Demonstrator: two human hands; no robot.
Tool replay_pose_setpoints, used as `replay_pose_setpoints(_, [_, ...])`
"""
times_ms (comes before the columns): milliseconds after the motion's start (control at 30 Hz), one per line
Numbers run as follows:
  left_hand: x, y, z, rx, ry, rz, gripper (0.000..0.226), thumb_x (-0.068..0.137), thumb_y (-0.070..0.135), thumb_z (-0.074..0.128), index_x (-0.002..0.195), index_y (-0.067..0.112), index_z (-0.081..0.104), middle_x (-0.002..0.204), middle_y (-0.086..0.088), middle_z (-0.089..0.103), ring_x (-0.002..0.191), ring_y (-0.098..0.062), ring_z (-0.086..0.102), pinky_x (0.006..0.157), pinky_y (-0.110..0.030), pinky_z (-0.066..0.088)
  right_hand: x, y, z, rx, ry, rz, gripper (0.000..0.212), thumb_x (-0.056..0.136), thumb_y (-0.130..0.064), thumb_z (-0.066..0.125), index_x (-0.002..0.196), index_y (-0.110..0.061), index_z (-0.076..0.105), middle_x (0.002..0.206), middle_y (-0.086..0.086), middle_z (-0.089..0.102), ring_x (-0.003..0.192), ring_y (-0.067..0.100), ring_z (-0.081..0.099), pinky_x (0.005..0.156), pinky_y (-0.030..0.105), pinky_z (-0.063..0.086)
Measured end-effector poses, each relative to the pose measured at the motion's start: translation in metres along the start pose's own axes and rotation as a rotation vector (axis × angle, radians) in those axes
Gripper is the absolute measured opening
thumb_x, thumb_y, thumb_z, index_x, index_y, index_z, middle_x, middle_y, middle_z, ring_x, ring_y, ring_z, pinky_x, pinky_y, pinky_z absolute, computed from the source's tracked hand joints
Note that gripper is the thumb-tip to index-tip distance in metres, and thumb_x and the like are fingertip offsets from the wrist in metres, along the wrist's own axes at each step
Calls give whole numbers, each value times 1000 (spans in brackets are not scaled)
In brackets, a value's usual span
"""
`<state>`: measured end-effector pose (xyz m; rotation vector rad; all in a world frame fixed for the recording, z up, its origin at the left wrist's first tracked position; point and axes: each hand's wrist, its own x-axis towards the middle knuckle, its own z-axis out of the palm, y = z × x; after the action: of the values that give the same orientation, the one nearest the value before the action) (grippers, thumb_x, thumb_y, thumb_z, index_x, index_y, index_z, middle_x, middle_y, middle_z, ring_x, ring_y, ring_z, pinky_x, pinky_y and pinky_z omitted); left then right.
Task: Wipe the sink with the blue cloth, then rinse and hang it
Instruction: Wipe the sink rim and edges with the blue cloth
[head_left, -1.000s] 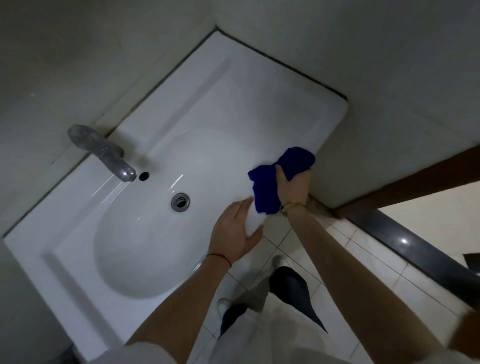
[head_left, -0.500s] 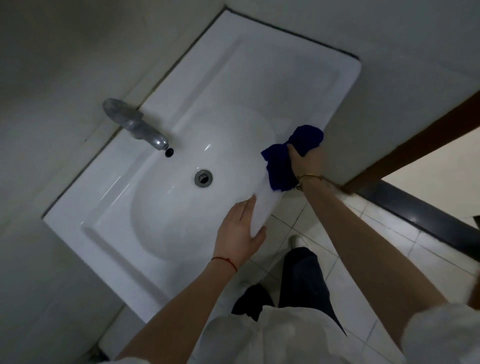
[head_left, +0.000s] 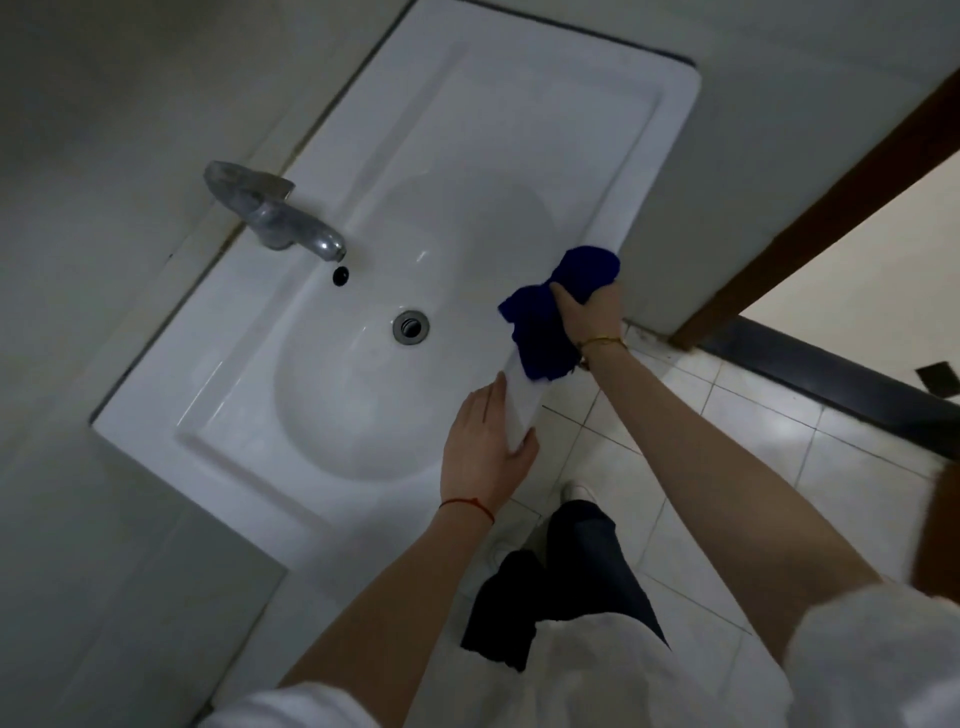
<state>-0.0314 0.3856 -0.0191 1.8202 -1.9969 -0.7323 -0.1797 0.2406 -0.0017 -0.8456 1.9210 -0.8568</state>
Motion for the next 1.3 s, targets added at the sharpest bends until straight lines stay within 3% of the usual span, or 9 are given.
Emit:
replay_pose_setpoints(100, [1, -1, -2, 9, -8, 1, 77, 90, 34, 63, 152, 7, 28, 140, -10, 50, 125, -22, 47, 107, -29, 37, -6, -10, -1, 65, 43, 12, 66, 86, -33, 69, 130, 2, 36, 127, 15, 52, 115, 27, 53, 95, 36, 48])
replay_pose_setpoints(233, [4, 1, 1, -26, 7, 9, 69, 85, 27, 67, 146, 7, 39, 128, -8, 57, 117, -21, 53, 103, -30, 42, -36, 5, 3, 102, 14, -13, 60, 86, -28, 70, 128, 1, 39, 125, 13, 53, 115, 26, 53, 89, 28, 47])
replay_pose_setpoints(367, [8, 0, 5, -41, 67, 44, 28, 83, 28, 57, 103, 9, 60, 93, -6, 62, 86, -20, 59, 80, -39, 55, -55, 18, 6, 121, -47, -5, 60, 87, -28, 69, 129, -1, 37, 120, 9, 54, 107, 20, 55, 78, 24, 45])
replay_pose_setpoints(567, [3, -4, 3, -1, 13, 25, 75, 87, 34, 63, 150, 7, 33, 132, -9, 55, 120, -21, 50, 108, -33, 42, -11, -9, -9, 72, -40, -21, 35, 89, -26, 67, 106, -5, 44, 115, 14, 55, 102, 23, 55, 76, 28, 48])
replay_pose_setpoints(667, [1, -2, 2, 32, 10, 1, 78, 87, 34, 65, 151, 6, 30, 136, -12, 53, 125, -25, 50, 110, -37, 41, 21, -37, -16, 63, 36, -19, 49, 92, -27, 64, 123, 3, 42, 116, 10, 52, 100, 17, 51, 69, 13, 38])
replay_pose_setpoints(833, [2, 0, 1, 37, 15, 0, 77, 87, 36, 62, 151, 6, 30, 136, -11, 54, 125, -24, 50, 110, -37, 41, 33, -37, -17, 66, 56, -13, 52, 91, -29, 64, 126, 1, 41, 112, 4, 50, 97, 13, 49, 69, 11, 38])
replay_pose_setpoints(1000, [10, 4, 1, -10, 24, -19, 74, 84, 33, 70, 146, 6, 41, 131, -9, 57, 119, -22, 52, 106, -31, 43, -2, 4, -1, 80, 3, -18, 56, 87, -31, 69, 124, 2, 43, 116, 10, 56, 102, 21, 56, 84, 30, 50])
replay_pose_setpoints(1167, [57, 21, 7, -8, 38, 42, 39, 79, 25, 75, 110, 6, 62, 101, -7, 63, 96, -20, 58, 89, -22, 43, 12, 11, -3, 53, -46, -46, 62, 84, -36, 70, 124, 4, 45, 117, 18, 59, 105, 31, 60, 86, 42, 54])
replay_pose_setpoints(1300, [82, 34, 16, -47, 31, 13, 72, 82, 30, 75, 142, 3, 46, 133, -10, 57, 120, -21, 51, 105, -22, 34, 66, -18, -19, 65, -21, -13, 64, 88, -34, 67, 131, 3, 38, 128, 13, 54, 115, 25, 54, 90, 27, 46])
